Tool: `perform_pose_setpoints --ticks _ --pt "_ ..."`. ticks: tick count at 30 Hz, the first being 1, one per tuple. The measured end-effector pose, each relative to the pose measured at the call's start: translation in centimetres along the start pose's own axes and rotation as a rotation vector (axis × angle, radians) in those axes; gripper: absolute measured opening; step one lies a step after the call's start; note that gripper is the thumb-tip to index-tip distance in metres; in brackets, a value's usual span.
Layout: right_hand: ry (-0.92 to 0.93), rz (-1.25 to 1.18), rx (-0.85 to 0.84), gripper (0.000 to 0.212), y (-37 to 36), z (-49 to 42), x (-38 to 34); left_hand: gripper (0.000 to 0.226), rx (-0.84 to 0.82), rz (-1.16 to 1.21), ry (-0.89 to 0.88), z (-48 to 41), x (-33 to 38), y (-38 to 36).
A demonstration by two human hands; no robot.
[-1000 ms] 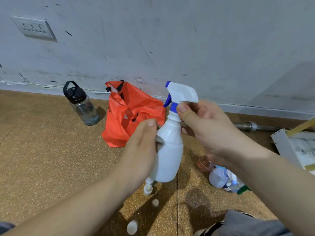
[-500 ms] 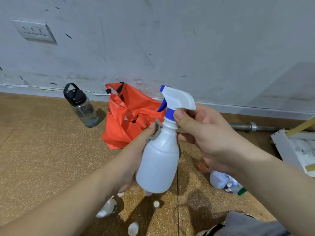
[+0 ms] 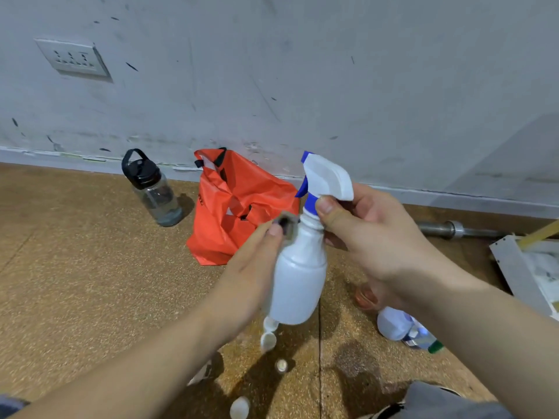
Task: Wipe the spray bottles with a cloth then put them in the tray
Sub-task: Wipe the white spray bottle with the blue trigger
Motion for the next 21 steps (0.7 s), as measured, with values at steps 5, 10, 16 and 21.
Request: perform_pose_setpoints --ticks 5,10,16,21 --pt "-0.041 0.019 0.07 0.019 0.4 -0.9 0.6 0.053 0.046 0.567 0.578 1.3 -2.8 -0.5" --pt "-0.038 -0.009 0.098 0.017 0.6 -1.6 0.8 0.048 0.183 0.734 0.524 0.7 -1.4 -0.6" --pt "-0.1 -0.045 0.297 0.02 2.2 -2.4 1.7 0.026 0.23 0.455 0.432 0.1 0.4 -0.5" --pt "0.097 0.226 0.26 0.012 1.8 -1.6 0.9 0.025 0.209 0.165 0.102 -0.2 2.0 0.0"
Point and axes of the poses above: each hand's wrist, its own z-axis away from the middle knuckle, its own y-axis out of the back of the hand, x = y × z, the point moved 3 cm from there along -z, towards the middle knuckle, and after that the axes turned 9 degrees about z, right-handed, at the moved point
